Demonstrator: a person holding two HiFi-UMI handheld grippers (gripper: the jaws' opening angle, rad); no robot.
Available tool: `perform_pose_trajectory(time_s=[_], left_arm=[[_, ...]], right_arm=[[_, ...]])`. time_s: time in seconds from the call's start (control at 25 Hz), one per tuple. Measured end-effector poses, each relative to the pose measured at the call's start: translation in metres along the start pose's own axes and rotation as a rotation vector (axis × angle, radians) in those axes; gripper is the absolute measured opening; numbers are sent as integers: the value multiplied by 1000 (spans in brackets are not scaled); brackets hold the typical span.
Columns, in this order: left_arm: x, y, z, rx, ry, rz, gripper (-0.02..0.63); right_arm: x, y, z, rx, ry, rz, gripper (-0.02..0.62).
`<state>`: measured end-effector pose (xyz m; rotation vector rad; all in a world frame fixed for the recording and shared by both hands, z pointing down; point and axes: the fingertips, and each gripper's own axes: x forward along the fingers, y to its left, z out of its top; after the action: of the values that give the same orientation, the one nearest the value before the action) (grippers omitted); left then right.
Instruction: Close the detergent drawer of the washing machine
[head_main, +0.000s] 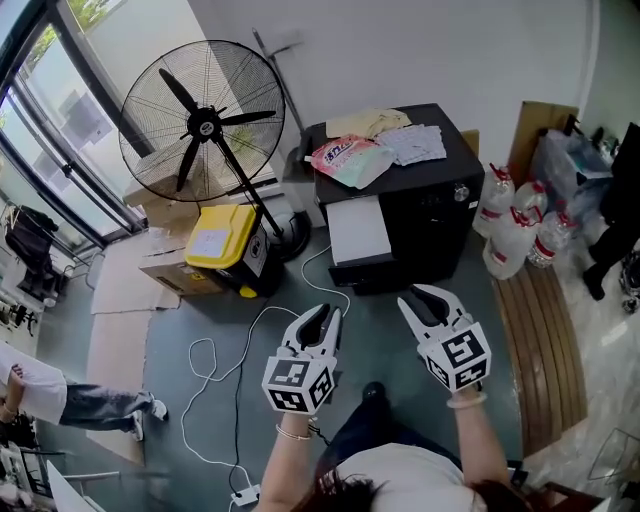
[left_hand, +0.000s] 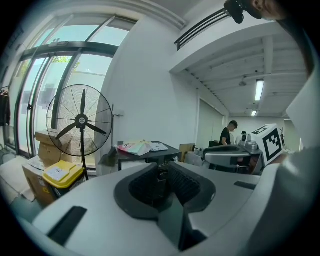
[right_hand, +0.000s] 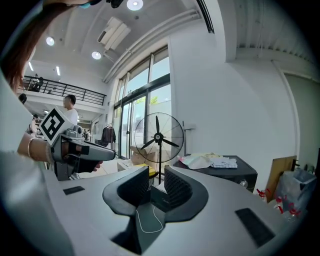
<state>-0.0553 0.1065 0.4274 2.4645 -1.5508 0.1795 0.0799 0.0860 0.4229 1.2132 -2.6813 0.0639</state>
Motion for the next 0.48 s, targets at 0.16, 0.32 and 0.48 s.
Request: perform_pose_trajectory(time_s=[0.16,0.32,0.48], left_arm=[[20,28,-8,-3,35,-3,87],[39,53,-17,1,51,-6,92],[59,75,-29,10,73,-20,94]], right_arm=[[26,-11,-10,10,40,-12,118],[49,-23,-25,24,79,-37,118],[72,-31,-38,33,117,-60,118]])
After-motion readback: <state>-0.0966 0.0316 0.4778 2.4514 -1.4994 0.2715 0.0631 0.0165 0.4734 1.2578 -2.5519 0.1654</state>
